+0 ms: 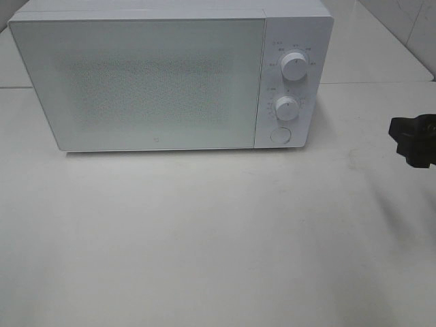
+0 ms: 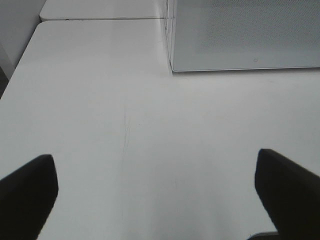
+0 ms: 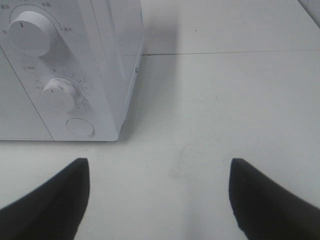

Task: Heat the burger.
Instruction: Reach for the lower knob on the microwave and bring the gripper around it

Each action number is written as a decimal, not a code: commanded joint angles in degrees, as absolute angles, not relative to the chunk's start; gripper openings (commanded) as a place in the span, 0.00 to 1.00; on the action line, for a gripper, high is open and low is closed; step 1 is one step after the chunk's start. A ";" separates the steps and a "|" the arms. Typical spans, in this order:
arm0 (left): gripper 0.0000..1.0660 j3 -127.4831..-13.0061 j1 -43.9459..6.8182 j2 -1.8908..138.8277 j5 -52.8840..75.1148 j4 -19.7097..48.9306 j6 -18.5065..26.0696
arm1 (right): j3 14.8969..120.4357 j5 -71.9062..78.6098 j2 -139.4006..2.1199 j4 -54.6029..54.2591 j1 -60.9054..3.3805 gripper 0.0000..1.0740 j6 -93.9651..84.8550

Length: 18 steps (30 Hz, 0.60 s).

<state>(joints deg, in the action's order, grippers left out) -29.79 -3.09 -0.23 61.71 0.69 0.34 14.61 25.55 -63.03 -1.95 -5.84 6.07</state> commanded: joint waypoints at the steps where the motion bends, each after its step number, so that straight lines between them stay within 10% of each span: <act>1: 0.94 -29.62 -3.04 -1.15 61.31 0.86 0.34 | 12.83 35.70 -68.93 -4.18 -6.07 0.70 3.95; 18: 0.94 -29.62 -3.04 -1.15 61.31 0.86 0.34 | 12.26 65.95 -89.61 -37.01 -32.83 0.70 -13.29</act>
